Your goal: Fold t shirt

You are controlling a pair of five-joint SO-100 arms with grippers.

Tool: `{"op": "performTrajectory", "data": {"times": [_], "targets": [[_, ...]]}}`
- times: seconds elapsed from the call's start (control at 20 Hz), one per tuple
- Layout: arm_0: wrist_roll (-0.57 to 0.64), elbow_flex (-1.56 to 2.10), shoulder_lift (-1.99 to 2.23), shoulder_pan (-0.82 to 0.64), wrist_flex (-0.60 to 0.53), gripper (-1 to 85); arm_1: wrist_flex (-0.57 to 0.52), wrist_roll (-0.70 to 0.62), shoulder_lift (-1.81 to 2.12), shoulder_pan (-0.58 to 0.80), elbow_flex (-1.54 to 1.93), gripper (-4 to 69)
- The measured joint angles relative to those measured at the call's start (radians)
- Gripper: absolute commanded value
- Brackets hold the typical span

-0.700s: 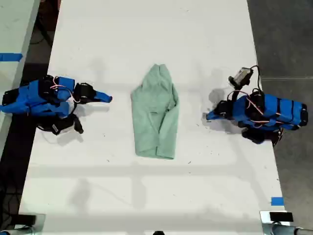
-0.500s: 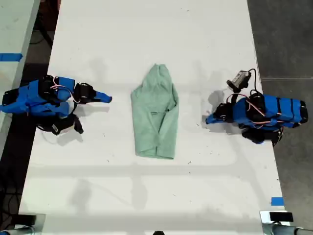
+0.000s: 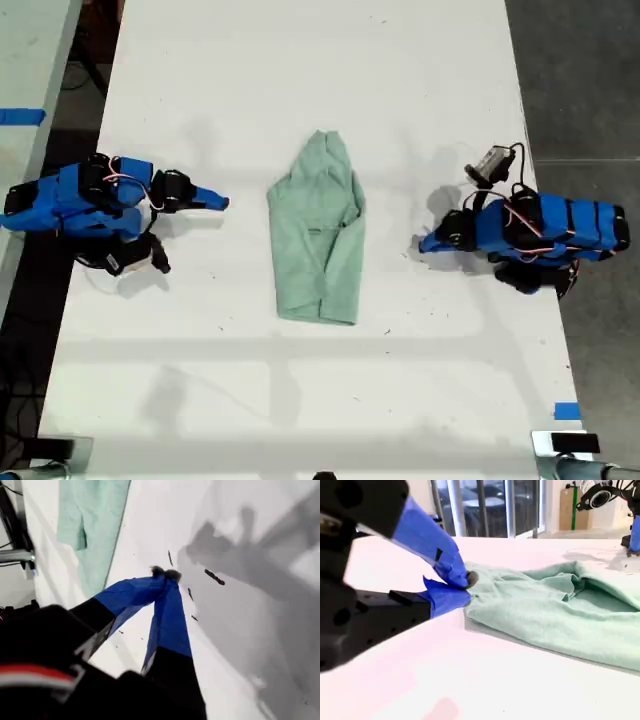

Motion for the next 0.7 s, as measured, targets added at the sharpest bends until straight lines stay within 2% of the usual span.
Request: {"op": "performTrajectory", "data": {"times": [0.15, 0.3, 0.4, 0.45, 0.55, 0.6, 0.7], "targets": [[-0.035, -0.055, -0.041, 0.098, -0.035, -0.4, -0.048, 0.034, -0.025, -0.021, -0.005, -2.7], [-0.144, -0.321, -0.457, 0.245, -0.106, 1.2, -0.048, 0.161, -0.353, -0.167, -0.218, -2.7], [-0.179, -0.594, -0.907, 0.341, -0.173, 13.0, -0.061, 0.216, -0.736, -0.276, -0.499, -2.7], [-0.202, -0.761, -1.141, 0.379, -0.161, 18.0, -0.078, 0.219, -0.923, -0.314, -0.644, -2.7], [-0.238, -1.144, -1.637, 0.443, -0.032, 27.1, -0.155, 0.207, -1.278, -0.357, -0.884, -1.9], [-0.262, -1.358, -1.870, 0.474, 0.081, 27.5, -0.189, 0.176, -1.427, -0.365, -0.968, 1.8], [-0.285, -1.812, -2.326, 0.489, 0.365, 25.9, -0.233, 0.163, -1.601, -0.364, -1.045, 19.8]]}}
